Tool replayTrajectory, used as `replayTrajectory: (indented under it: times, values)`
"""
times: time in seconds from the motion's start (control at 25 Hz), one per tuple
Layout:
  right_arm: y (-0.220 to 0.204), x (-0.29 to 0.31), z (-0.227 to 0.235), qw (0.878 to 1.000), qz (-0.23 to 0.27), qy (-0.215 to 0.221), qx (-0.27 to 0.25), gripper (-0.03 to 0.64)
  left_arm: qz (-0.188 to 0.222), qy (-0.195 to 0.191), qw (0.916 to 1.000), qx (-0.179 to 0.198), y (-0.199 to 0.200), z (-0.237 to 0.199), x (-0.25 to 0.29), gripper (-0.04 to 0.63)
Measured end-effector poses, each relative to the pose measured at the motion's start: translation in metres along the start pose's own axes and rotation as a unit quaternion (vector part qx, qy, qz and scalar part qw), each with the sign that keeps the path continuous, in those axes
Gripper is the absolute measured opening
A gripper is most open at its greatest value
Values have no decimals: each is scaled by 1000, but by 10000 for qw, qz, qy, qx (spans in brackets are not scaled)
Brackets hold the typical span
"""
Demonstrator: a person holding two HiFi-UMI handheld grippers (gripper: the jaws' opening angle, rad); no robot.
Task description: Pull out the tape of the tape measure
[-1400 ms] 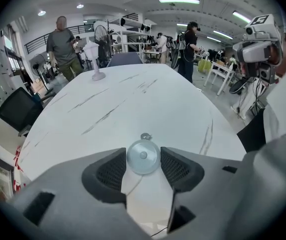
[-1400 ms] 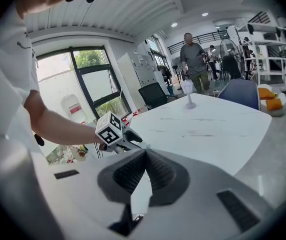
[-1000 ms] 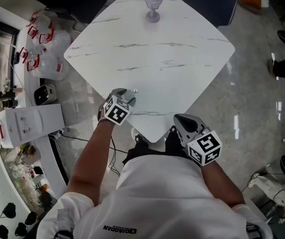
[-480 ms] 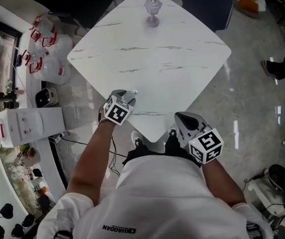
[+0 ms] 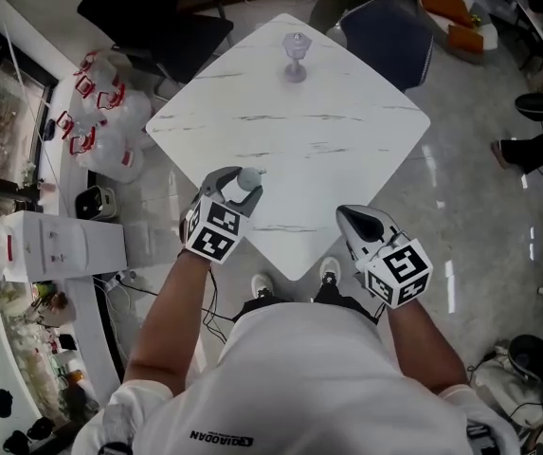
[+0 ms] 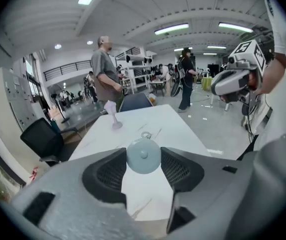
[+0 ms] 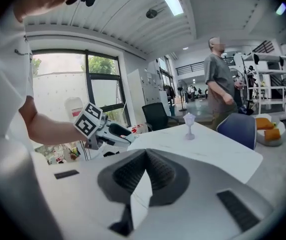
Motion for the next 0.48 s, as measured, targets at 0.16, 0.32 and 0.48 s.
replayTrajectory:
  times: [0.16, 0.32, 0.48]
  values:
    - [25, -6, -5, 9993, 228, -1, -293, 6, 654, 185, 9975, 190, 44, -2, -41, 222]
    - [52, -11, -12, 9972, 538, -35, -512, 5, 1096, 380, 9925, 398, 68, -1, -80, 222]
    - [72, -17, -20, 9944, 800, -69, -684, 6, 1403, 590, 9870, 508, 78, 3, -112, 222]
Point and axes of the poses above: the fingertips, and each gripper's own axes: x forward along the fingers, z to its right, y out of its top, the point moved 6 cm from there along -x, backward along the fingers, and after that the axes turned 10 degrees about y, right-handed, at the moved point
